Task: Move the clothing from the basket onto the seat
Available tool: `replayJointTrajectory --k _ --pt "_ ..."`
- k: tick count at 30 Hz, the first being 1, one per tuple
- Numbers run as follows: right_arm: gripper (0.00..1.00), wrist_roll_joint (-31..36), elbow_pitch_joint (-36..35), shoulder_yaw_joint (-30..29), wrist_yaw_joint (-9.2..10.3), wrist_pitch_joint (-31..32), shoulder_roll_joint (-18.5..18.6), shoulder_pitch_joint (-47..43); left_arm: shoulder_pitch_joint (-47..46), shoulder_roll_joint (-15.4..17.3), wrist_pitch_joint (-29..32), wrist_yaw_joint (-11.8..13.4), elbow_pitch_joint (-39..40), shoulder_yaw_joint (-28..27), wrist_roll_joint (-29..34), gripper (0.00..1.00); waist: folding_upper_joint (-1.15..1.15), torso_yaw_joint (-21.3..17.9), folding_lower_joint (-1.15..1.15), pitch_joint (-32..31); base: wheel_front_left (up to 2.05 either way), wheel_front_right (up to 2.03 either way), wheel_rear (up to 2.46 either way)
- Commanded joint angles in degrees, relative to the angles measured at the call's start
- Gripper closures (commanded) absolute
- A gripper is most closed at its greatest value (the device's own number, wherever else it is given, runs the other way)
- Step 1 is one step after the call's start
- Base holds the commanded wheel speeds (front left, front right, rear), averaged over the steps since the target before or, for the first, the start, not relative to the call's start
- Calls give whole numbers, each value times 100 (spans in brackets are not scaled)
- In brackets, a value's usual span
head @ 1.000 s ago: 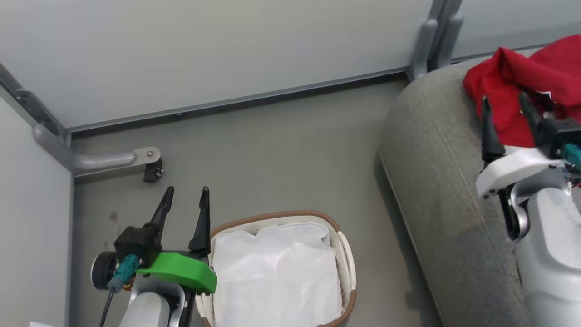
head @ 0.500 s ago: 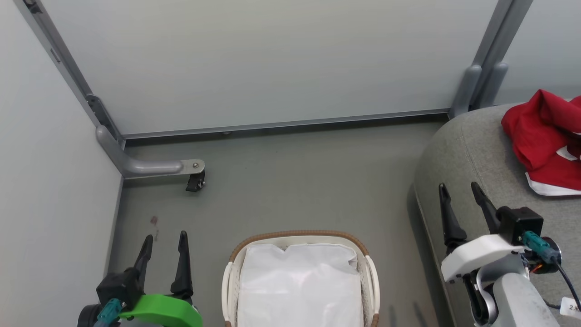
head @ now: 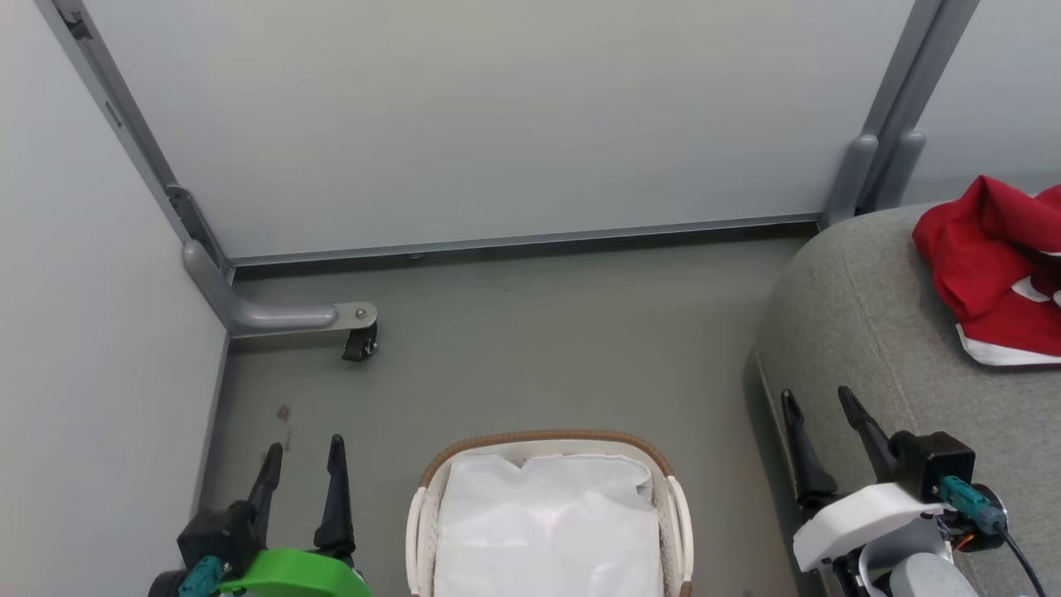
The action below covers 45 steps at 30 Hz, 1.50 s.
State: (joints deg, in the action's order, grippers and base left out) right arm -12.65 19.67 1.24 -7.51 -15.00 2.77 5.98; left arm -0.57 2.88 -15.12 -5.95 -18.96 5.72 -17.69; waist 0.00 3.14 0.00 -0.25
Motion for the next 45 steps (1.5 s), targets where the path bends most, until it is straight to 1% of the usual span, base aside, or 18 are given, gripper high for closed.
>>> replayJointTrajectory --k 1,13,14,18,31,45 --pt "0 -61 -32 8 4 -28 25 -79 45 4 -4 37 -14 3 -32 0 0 -17 0 -5 0 0 0" --pt "0 -152 -130 -61 4 -28 23 -51 -20 4 -4 29 -140 38 -46 0 0 -41 0 3 0 0 0" --pt "100 -124 -88 -53 0 2 -4 -22 -1 -3 2 -2 -161 24 -23 100 0 -42 0 3 0 0 0" --pt "100 -208 71 -64 0 48 -40 -92 1 -15 32 -5 -325 7 -106 100 0 -45 0 3 0 0 0" --pt "100 -1559 -51 -189 0 414 -29 -67 -107 -12 404 -32 -179 -210 -1386 100 0 -73 0 7 0 0 0" --pt "100 -2804 -164 -301 1 747 -18 -44 -215 -8 745 -59 -38 -407 -2564 100 0 -103 0 12 0 0 0"
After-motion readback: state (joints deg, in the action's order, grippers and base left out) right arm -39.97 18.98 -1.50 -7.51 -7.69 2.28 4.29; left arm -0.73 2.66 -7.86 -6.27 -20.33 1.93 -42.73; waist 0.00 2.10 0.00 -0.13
